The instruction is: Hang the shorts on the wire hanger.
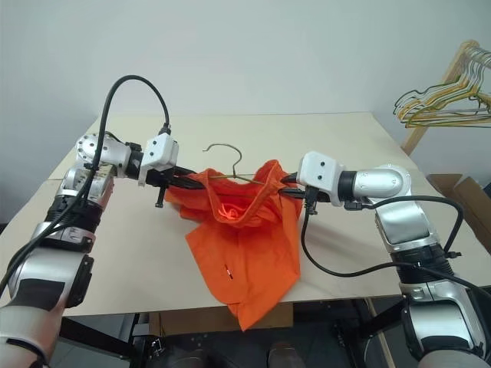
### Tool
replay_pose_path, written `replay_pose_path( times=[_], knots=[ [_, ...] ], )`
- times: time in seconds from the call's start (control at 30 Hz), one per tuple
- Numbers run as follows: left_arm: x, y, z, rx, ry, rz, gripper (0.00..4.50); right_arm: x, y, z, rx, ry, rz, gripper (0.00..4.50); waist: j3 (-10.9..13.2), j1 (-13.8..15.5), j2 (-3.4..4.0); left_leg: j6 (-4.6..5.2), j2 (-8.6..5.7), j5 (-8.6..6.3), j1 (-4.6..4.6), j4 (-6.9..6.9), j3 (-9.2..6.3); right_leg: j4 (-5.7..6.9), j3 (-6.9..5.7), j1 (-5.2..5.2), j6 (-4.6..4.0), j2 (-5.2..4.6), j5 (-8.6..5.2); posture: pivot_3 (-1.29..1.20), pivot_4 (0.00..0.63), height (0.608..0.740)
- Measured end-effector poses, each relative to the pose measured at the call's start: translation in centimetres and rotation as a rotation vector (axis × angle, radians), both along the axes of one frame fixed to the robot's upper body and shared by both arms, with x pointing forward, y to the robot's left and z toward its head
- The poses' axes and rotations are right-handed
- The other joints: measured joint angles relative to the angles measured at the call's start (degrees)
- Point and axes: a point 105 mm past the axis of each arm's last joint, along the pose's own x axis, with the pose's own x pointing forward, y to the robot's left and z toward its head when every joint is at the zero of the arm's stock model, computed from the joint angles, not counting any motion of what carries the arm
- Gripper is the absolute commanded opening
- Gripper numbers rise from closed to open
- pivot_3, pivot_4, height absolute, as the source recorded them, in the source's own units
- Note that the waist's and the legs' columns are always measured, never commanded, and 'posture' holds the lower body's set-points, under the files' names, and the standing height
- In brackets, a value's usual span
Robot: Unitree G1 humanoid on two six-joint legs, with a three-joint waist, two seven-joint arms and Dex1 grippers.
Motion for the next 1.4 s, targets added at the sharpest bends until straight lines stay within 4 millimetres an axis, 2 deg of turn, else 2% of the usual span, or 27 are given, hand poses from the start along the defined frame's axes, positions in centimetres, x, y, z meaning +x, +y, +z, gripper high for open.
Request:
replay_pose_path(
  times=[0.2,0.7,1.0,1.13,1.27,1.33,1.37,1.4],
  knots=[
    [-0.5,-0.1,0.5,-0.014,-0.005,-0.036,0.0,-0.5,0.2,0.3,0.001,0.084,0.079,1.3,0.0,0.05,0.0,0.0,0.0,0.0,0.01,0.0,-0.01,0.01,0.0,0.0,0.0,0.0,0.0,-0.08,0.0,0.74],
    [-0.1,-0.3,0.5,-0.006,-0.082,-0.029,0.0,-1.8,0.6,-0.9,-0.016,0.245,0.164,1.3,0.0,0.25,0.0,0.0,0.0,0.0,0.0,0.01,0.0,0.03,0.0,0.01,0.0,0.0,0.0,-0.08,0.0,0.74],
    [-0.1,-0.5,0.4,-0.029,-0.055,-0.027,0.0,-1.2,0.8,-1.0,0.02,0.27,0.113,1.3,0.0,0.19,0.0,0.0,0.0,0.0,0.0,0.01,0.0,0.04,0.0,0.0,0.0,0.0,0.0,-0.08,0.0,0.74],
    [-0.1,-0.6,0.7,-0.068,-0.035,-0.023,0.0,-0.6,1.1,-0.5,0.052,0.3,0.074,1.3,0.0,0.18,0.0,0.0,0.0,0.0,0.01,0.01,-0.01,0.05,0.0,0.0,0.0,0.0,0.0,-0.08,0.0,0.74],
    [-0.1,-0.6,0.8,-0.073,-0.034,-0.017,0.0,-0.3,1.1,-0.5,0.078,0.327,0.047,0.12,0.0,0.27,0.0,0.0,-0.01,0.0,-0.02,0.02,-0.01,0.07,-0.01,0.0,0.0,-0.01,0.0,-0.08,0.0,0.74],
    [0.0,-0.5,0.7,-0.077,-0.034,-0.008,0.0,-0.3,1.1,-0.5,0.082,0.327,0.046,0.05,0.0,0.26,0.0,0.0,0.0,0.0,-0.01,0.02,-0.01,0.06,-0.01,0.0,0.0,-0.01,0.0,-0.08,0.0,0.74],
    [0.1,-0.4,0.7,-0.081,-0.031,-0.001,0.57,-0.3,1.1,-0.4,0.086,0.325,0.043,0.0,0.0,0.24,0.0,0.0,0.0,0.0,0.0,0.01,-0.01,0.06,-0.01,0.0,0.0,-0.01,0.0,-0.08,0.0,0.74],
    [0.2,-0.3,0.7,-0.096,-0.033,0.011,0.76,-0.3,1.0,-0.5,0.088,0.327,0.041,0.0,0.0,0.22,0.0,0.0,0.01,0.0,0.0,0.01,-0.01,0.06,-0.01,0.0,0.0,0.0,0.0,-0.08,0.0,0.74]
  ],
)
